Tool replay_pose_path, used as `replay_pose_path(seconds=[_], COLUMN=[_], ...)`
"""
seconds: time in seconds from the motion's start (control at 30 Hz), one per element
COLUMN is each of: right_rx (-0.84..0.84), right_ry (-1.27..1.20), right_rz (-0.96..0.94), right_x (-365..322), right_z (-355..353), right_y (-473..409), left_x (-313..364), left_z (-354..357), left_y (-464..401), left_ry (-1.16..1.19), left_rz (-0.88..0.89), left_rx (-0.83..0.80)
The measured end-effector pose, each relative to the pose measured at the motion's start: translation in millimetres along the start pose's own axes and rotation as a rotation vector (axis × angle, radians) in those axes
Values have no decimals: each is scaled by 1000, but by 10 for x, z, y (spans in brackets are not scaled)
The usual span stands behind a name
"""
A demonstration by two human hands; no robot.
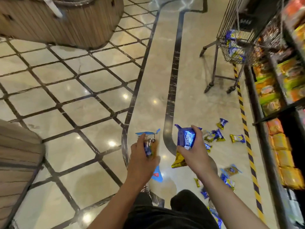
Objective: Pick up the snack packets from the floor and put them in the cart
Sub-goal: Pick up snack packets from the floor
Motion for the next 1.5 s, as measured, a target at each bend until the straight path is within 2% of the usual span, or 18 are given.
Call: replay_pose_path(seconds=[0.17,0.47,0.83,1.03,1.27,1.5], right_rx=[34,44,-23,84,133,120], right_ry=[28,-6,-39,-100,-25,106], right_rz=[-2,2,-59,-58,-6,80], right_x=[-153,-117,22,-61,105,134], right_z=[28,49,-352,-615,-905,-1105], right_y=[-504,-1672,-3496,-4332,-5195,-6237], left_x=[359,1175,2556,3192,3778,4360], left_z=[-128,-30,511,865,1148,1288], left_y=[-486,-1535,-2757,-3302,-4177,-5301], left_ry=[-21,-109,-192,-166,-267,-290], left_rz=[44,102,80,127,197,212], left_rx=[-73,3,28,-10,-13,-101])
Point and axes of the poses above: each hand's wrist, its own y-axis away from the middle knuckle, its own z-axis out of the palm, x = y × z, the point moved 1 cm from there along -y, towards the middle knuckle, and after that the axes turned 10 degrees about -z, right-handed, at the moved point
